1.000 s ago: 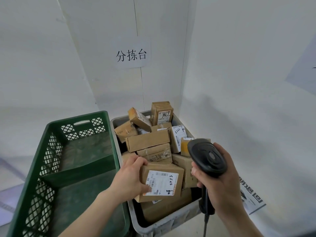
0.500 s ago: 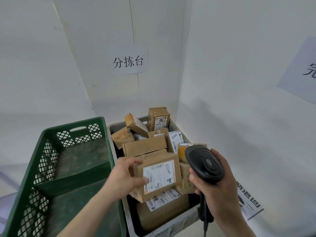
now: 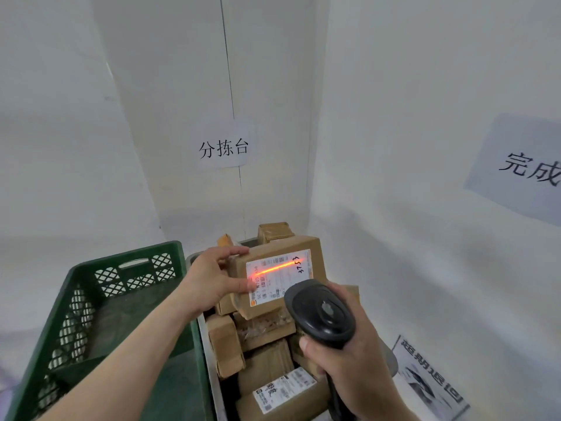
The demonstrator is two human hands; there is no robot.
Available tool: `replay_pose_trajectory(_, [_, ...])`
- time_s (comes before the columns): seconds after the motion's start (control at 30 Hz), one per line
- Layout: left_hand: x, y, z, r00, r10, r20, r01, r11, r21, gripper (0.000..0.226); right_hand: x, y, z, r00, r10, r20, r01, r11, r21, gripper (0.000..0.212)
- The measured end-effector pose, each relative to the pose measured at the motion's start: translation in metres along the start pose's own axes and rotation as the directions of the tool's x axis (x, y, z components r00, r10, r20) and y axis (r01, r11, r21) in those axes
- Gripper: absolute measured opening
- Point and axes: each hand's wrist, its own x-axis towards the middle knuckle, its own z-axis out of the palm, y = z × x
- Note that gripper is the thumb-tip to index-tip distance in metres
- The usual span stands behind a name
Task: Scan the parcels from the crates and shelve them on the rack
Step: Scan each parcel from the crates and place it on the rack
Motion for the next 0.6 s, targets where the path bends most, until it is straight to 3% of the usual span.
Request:
replay_pose_trajectory(0.13, [0.001, 0.003, 0.0, 1.0, 0.021, -0.018, -0.021, 0.999, 0.034, 0.063, -0.002, -0.005, -0.001, 1.0, -0.012, -0.019, 0.013, 0.999, 0.035, 0.089])
replay_pose_trajectory(0.37, [-0.001, 0.002, 0.0, 0.999, 0.03, -0.02, -0.029, 0.998, 0.056, 0.063, -0.009, -0.011, -0.003, 0.998, -0.031, -0.049, 0.031, 1.0, -0.006, 0.075])
replay_pose_trajectory(0.6, [-0.006, 0.002, 0.001, 1.0, 0.006, -0.025, -0.006, 1.0, 0.001, 0.064, -0.016, -0.011, -0.007, 0.998, -0.029, -0.047, 0.027, 0.999, -0.04, 0.074])
